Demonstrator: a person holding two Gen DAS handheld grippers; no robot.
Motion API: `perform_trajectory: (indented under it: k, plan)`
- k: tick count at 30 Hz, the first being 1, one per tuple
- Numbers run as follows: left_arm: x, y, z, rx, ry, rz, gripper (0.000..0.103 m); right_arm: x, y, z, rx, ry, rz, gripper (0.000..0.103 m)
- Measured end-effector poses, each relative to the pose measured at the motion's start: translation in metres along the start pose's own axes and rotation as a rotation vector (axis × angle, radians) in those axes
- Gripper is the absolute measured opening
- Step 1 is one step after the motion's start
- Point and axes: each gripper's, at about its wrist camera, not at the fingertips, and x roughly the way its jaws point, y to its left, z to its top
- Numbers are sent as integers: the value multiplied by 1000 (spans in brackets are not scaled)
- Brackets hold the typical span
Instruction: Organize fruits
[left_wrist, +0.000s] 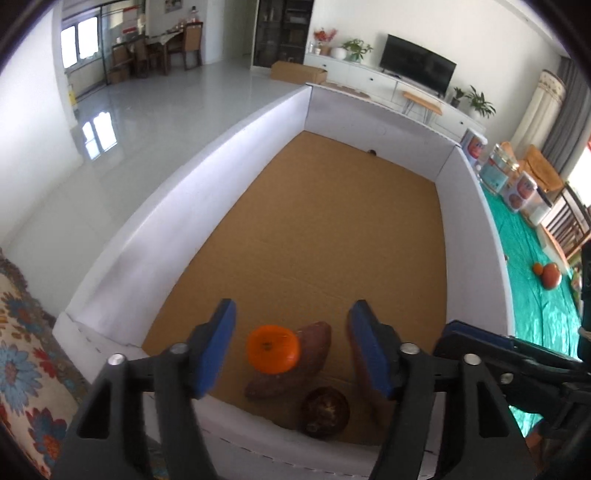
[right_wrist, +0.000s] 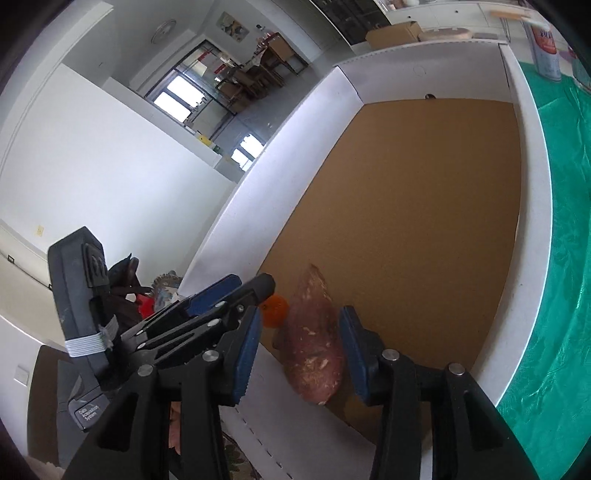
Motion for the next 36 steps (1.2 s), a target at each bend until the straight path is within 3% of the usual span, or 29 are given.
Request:
perform_trajectory:
  k: [3,5,9,13,19,22,24,27,31,34,36]
  plan:
    - [-10,-14,2,3,-46,-13,81,-45,-13,-3,-28,-134,-60,71]
    - [-17,-30,2,32,-73,-29,82,-83,-25,-10,-61,-221,-129,79]
    - [-37,-74,-3,102,-109,-131,83,-147,-69,-39,-140,-313,-405,95]
    - [-53,-139,-22,217,-104,-282,87,-201,-145,-93,-66,-269,-733,96]
    - [-49,-251,-66,424,37,-492,88,-269,-229,-159,138,-316,-1058,96]
    - [-37,-295,-86,504,66,-525,88,-296,-252,-176,271,-347,-1100,96]
    - [-19,-319,-97,555,55,-495,88,-309,-250,-173,274,-405,-1115,97]
    - [18,-342,-105,609,48,-412,88,-309,-251,-177,267,-379,-1173,101]
    - [65,-350,-112,623,79,-323,88,-302,-255,-172,285,-367,-1157,101]
    - [66,-348,-116,635,2,-289,89,-304,-265,-175,325,-361,-1139,101]
    - [68,-347,-115,620,17,-300,90,-304,-272,-177,361,-344,-1118,101]
